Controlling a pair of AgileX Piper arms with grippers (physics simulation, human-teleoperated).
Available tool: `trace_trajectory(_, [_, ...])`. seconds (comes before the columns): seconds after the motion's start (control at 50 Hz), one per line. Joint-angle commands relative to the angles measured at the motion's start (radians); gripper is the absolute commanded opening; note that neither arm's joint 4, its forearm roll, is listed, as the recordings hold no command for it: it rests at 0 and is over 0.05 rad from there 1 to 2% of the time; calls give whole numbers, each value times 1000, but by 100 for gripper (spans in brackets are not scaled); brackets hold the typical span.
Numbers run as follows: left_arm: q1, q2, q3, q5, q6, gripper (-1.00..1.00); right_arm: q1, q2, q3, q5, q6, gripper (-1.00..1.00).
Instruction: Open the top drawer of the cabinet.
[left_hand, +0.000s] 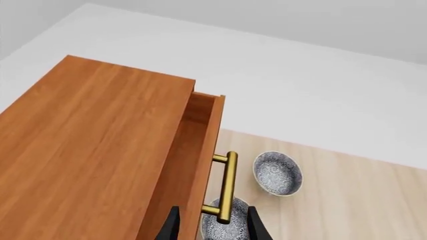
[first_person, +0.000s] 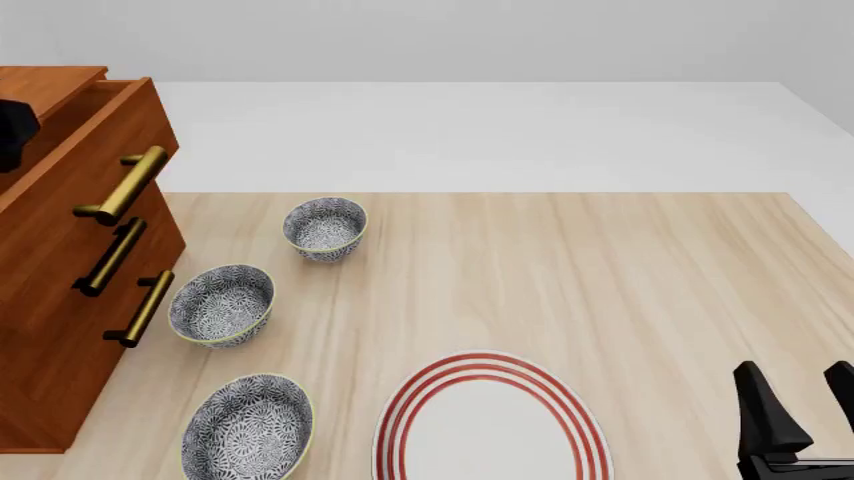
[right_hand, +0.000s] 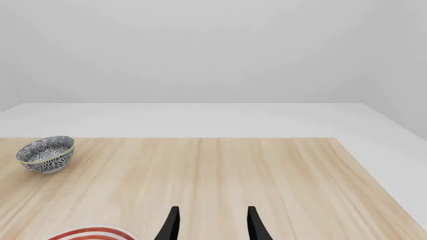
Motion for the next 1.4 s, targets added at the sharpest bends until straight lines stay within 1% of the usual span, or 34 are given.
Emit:
trace_trajectory(0.02, [7, 18, 21, -22, 9, 100, 0, 0, 0, 0, 0, 100])
trace_trajectory(0.24, [12, 33, 24, -40, 15, 100, 0, 0, 0, 0, 0, 100])
trace_trajectory(0.58, [20, 60, 56, -74, 20, 100, 0, 0, 0, 0, 0, 100])
trace_trajectory(0.88, [27, 74, 58, -83, 29, 100, 0, 0, 0, 0, 0, 100])
trace_trajectory(1.22, [16, 96, 76, -104, 37, 100, 0, 0, 0, 0, 0, 100])
trace_trajectory(1.24, [11, 97, 77, -104, 25, 100, 0, 0, 0, 0, 0, 100])
trace_trajectory(1.4, [14, 105, 84, -114, 37, 100, 0, 0, 0, 0, 0, 100])
